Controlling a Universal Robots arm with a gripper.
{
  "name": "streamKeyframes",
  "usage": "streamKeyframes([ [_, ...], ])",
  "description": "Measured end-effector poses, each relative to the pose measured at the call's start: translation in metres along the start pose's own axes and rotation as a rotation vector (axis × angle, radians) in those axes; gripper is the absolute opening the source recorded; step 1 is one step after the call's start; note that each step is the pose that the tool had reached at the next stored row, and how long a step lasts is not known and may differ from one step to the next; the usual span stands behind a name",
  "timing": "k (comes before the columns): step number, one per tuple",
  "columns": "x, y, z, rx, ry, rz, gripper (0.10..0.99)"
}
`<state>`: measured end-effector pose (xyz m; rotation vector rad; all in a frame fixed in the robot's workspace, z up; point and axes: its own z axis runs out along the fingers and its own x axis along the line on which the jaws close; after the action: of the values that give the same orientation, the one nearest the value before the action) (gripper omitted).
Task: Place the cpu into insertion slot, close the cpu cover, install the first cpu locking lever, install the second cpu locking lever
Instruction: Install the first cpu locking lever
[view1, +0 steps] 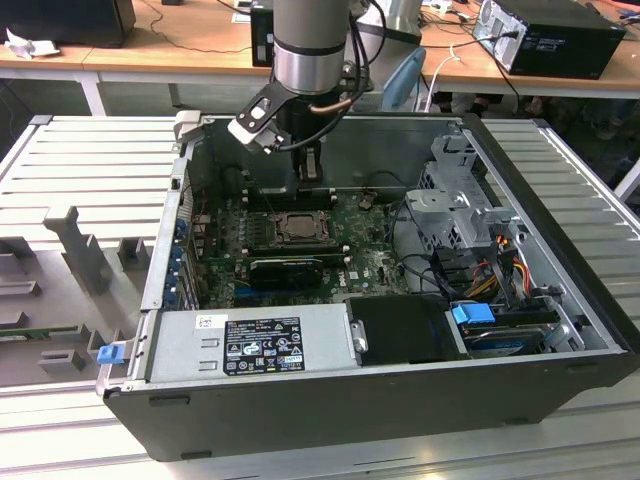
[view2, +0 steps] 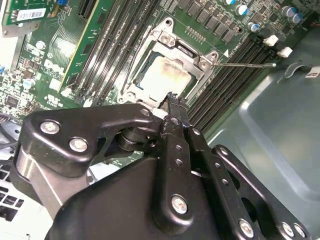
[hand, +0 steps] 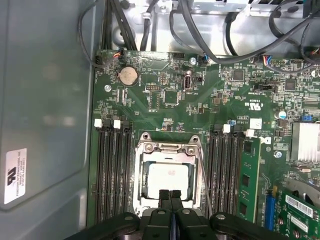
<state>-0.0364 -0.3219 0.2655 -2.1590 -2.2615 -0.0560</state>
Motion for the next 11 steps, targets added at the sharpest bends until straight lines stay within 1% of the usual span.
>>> streamKeyframes([
  [3,0.0003,0.0001,-0.0094,0.000,0.0000,0.000,0.106],
  [11,0.0011,0.0005,-0.0300,0.000,0.0001,0.000,0.106],
])
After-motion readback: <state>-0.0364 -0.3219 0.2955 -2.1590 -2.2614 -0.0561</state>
